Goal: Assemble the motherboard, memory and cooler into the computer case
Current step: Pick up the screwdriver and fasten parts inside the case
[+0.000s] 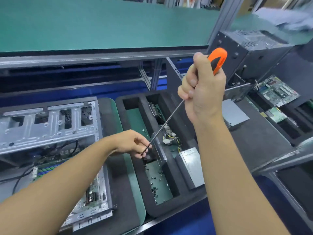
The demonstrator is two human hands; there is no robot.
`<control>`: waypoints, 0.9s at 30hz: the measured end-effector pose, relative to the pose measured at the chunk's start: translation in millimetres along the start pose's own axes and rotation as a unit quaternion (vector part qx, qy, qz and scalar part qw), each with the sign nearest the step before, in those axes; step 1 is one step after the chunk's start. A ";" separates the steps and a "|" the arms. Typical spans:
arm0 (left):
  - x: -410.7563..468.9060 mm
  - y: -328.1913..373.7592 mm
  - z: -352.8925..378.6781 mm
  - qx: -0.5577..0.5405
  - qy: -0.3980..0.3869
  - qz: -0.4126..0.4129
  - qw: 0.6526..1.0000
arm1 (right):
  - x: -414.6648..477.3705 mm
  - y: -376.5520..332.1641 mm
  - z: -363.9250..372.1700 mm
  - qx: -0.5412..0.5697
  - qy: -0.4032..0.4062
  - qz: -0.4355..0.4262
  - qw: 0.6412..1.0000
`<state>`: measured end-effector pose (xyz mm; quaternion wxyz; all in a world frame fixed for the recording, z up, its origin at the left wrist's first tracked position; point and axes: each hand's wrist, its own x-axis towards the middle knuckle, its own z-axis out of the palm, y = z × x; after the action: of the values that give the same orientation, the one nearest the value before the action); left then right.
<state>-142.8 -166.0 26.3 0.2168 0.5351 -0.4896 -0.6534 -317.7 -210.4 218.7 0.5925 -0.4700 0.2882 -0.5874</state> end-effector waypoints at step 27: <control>-272.1 -132.8 -96.2 -0.467 0.290 0.161 0.820 | -69.9 34.0 277.4 0.089 -0.126 -0.011 0.988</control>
<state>67.5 71.1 48.1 0.6744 0.4484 -0.1195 -0.5743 -65.4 -86.7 282.2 0.6570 -0.4887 0.1524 -0.5534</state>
